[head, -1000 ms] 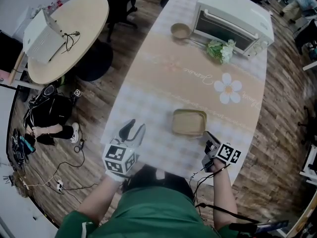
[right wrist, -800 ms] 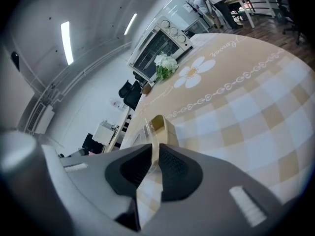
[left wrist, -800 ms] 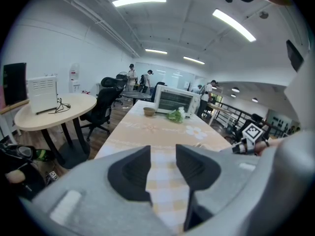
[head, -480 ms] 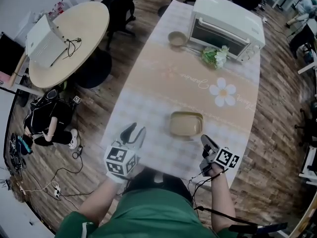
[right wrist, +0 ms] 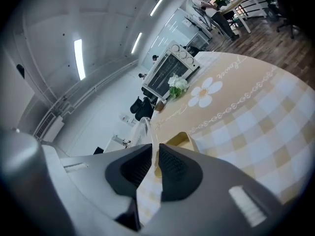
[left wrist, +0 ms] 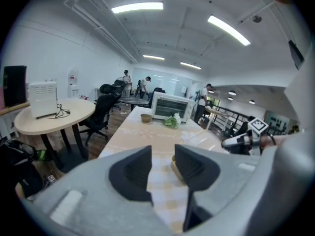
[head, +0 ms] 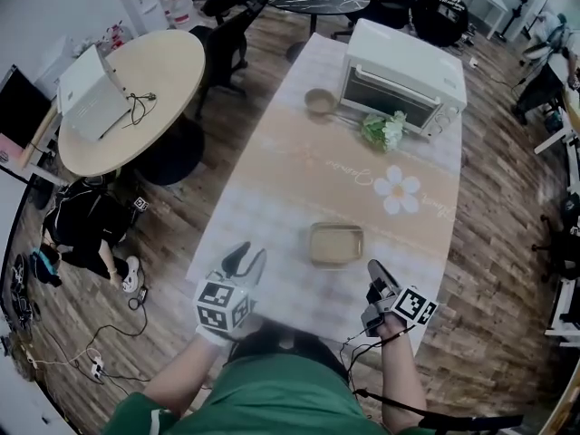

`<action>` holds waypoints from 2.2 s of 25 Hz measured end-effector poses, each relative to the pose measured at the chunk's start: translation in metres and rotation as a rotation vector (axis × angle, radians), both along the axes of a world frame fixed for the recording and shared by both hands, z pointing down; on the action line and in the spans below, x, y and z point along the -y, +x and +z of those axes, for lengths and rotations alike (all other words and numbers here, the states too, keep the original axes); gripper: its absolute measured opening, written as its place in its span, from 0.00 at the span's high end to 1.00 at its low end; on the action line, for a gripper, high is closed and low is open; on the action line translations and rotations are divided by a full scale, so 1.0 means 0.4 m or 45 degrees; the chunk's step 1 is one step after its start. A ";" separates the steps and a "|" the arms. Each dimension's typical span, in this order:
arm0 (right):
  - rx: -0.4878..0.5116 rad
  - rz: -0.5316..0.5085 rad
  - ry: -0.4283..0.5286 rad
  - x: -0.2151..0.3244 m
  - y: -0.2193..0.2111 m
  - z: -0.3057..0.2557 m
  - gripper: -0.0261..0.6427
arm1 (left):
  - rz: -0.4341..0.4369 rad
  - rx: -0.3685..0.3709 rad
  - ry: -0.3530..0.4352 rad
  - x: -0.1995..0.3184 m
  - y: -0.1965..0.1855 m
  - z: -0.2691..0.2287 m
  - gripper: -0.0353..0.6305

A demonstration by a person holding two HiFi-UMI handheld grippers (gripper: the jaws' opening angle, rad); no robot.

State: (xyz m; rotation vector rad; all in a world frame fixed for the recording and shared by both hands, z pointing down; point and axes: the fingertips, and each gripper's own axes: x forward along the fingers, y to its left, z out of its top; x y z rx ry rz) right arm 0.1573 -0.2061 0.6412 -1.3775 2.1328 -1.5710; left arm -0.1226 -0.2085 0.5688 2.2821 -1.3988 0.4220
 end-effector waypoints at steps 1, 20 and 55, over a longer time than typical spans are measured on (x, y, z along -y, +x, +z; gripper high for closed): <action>0.011 0.011 0.011 -0.001 0.000 -0.013 0.90 | 0.000 -0.003 0.004 -0.001 0.001 -0.005 0.73; 0.004 0.075 0.268 -0.030 0.046 -0.272 0.90 | 0.063 0.017 0.132 0.006 0.068 -0.128 0.74; 0.106 0.130 0.758 -0.047 0.094 -0.671 0.90 | 0.064 -0.094 0.375 0.073 0.091 -0.368 0.75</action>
